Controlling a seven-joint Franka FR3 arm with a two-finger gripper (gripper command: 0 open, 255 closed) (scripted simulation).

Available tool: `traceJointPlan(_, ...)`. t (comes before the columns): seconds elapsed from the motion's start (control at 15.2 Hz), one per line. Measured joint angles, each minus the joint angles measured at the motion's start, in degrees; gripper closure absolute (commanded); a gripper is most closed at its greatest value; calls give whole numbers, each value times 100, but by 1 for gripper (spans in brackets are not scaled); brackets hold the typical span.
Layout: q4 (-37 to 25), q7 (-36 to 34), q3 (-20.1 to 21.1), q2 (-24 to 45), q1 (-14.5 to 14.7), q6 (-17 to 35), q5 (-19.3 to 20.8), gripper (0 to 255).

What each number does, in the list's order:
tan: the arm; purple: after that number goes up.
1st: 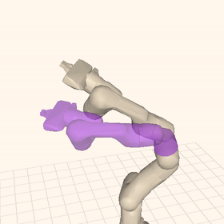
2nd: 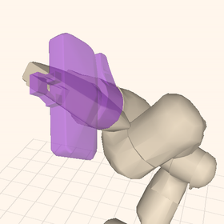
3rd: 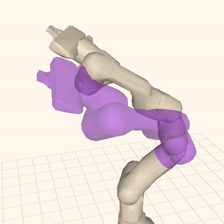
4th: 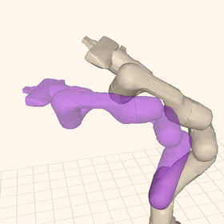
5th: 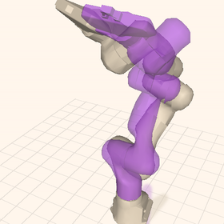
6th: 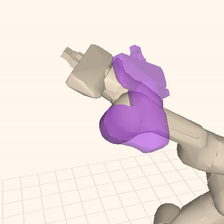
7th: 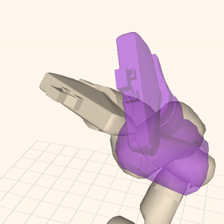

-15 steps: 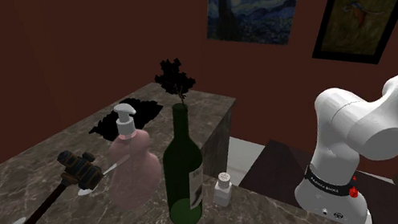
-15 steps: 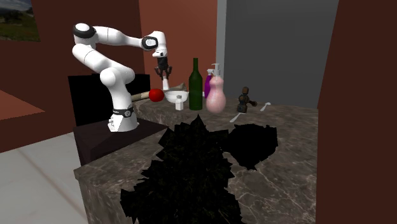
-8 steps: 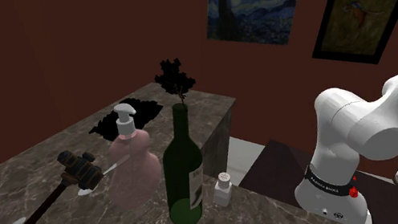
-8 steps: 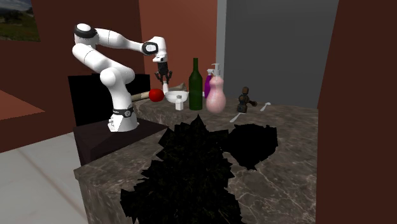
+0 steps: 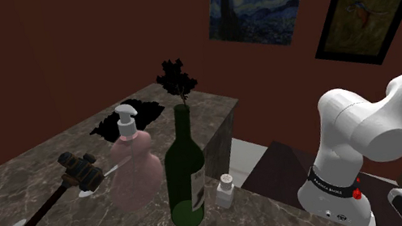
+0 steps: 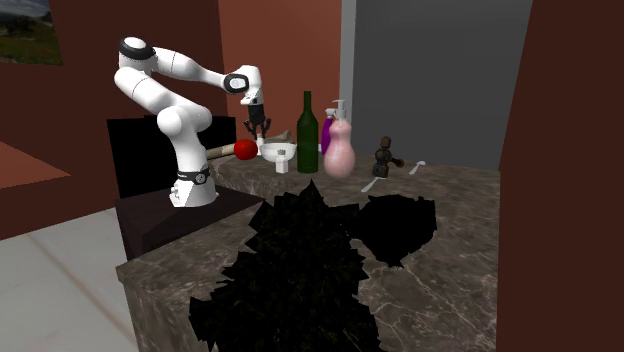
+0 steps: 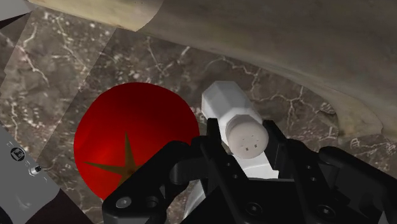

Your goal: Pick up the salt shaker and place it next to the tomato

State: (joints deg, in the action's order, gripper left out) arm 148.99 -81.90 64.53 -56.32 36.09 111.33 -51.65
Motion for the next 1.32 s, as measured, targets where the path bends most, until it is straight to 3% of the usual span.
traceJointPlan(0.26, 2, 3, 9, 4, -5, 10, -6, 255)
traceJointPlan(0.33, 2, 3, 9, 4, -5, 10, -6, 0)
traceJointPlan(0.73, 2, 3, 9, 4, -5, 11, -7, 0)
traceJointPlan(1.06, -311, -112, -606, -170, 108, -593, 436, 0)
traceJointPlan(1.32, -357, -134, -661, -185, 117, -664, 481, 0)
